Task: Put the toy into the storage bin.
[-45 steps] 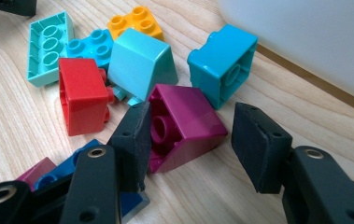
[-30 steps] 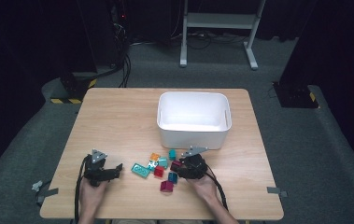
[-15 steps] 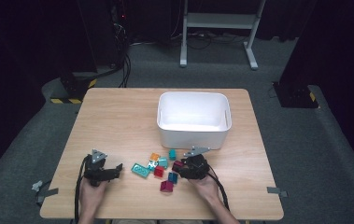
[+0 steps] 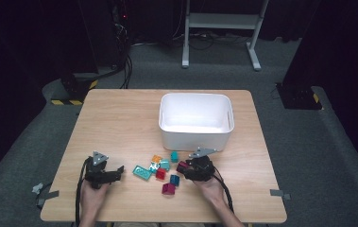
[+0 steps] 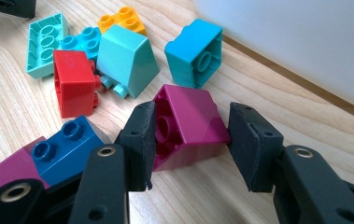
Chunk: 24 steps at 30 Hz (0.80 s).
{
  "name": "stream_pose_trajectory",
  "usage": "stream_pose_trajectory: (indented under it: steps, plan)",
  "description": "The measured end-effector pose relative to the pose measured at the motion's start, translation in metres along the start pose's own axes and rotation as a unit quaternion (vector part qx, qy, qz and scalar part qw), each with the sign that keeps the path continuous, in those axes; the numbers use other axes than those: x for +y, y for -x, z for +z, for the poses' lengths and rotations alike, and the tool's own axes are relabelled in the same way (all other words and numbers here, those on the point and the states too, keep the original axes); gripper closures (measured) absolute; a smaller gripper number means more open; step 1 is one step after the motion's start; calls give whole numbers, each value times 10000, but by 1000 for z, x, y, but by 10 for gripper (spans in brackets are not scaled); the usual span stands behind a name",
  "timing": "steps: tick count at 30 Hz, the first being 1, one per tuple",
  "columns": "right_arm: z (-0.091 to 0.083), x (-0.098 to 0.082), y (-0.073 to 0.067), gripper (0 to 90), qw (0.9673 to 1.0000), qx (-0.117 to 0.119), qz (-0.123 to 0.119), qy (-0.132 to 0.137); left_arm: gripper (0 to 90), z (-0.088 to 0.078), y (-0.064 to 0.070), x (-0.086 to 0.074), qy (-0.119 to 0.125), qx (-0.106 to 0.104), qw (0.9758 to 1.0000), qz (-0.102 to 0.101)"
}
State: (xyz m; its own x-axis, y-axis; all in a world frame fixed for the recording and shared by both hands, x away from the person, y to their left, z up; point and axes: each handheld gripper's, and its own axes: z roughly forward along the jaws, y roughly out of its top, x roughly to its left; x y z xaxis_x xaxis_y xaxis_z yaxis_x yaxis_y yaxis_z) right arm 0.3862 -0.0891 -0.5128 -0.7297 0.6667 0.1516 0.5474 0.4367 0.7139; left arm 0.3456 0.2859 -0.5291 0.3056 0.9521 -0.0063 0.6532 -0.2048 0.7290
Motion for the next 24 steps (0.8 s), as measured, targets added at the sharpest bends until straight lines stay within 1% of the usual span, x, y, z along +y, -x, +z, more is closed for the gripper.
stream_pose_trajectory:
  steps: [8, 10, 11, 17, 21, 23, 24]
  plan:
    - [-7, 0, 3, 533, 10000, -61, 5, 64, 115, 0, 0, 0, 1, 0, 10000, -1]
    - [-10, 0, 3, 533, 9999, -74, 33, 81, 115, 0, 0, 0, -3, -3, 10000, -1]
    - [-13, 1, 4, 533, 9999, -85, 5, 119, 115, 0, 0, 0, 0, 0, 10000, 0]
    - [-20, 2, 6, 533, 9998, -122, 34, 149, 115, 0, 0, 0, -2, -1, 10000, 0]
    - [-29, 3, 9, 533, 9996, -191, 26, 213, 115, 0, 0, 0, 0, 1, 10000, 1]
    - [-30, 3, 10, 533, 9995, -193, 21, 242, 115, 0, 0, 0, 1, 0, 10000, 1]
    - [-32, 3, 11, 533, 9995, -199, 50, 236, 115, 0, 0, 0, -2, -2, 10000, 0]
